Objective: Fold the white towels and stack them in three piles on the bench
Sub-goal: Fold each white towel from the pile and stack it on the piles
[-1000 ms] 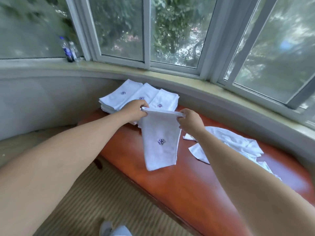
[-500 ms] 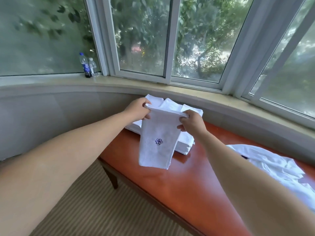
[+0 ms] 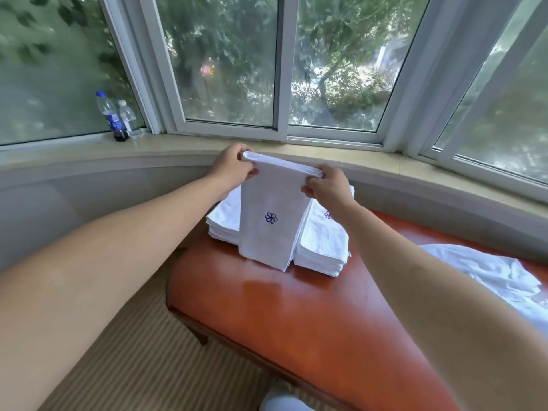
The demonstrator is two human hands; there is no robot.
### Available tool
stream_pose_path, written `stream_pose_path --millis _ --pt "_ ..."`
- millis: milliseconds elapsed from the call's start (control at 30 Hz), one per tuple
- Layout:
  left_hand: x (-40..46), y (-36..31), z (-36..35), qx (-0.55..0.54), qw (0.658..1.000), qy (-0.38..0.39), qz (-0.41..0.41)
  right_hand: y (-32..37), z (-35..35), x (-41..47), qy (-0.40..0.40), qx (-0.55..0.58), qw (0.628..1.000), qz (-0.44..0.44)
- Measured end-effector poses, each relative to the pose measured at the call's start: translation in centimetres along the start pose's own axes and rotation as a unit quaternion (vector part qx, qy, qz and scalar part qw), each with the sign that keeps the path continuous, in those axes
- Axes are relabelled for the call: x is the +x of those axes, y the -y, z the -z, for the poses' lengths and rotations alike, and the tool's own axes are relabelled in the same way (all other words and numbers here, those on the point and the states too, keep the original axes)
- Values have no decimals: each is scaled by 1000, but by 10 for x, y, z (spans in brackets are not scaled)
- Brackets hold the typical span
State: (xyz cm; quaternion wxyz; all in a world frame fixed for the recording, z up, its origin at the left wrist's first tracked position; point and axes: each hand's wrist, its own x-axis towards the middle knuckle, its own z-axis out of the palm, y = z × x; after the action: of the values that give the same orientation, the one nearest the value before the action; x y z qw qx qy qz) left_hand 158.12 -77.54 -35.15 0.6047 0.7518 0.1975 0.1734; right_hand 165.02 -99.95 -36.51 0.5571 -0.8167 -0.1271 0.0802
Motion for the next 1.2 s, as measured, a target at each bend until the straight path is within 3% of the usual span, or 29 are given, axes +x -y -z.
stream_pose_path --millis 533,867,1200 --pt "179 31 -63 24 997 47 61 -47 -11 177 -2 -21 999 -48" --pt "289 69 -102 44 987 119 94 -91 -26 266 -56 -56 993 -87" --pt "400 166 -155 65 969 183 154 -172 -50 362 -44 -97 982 -156"
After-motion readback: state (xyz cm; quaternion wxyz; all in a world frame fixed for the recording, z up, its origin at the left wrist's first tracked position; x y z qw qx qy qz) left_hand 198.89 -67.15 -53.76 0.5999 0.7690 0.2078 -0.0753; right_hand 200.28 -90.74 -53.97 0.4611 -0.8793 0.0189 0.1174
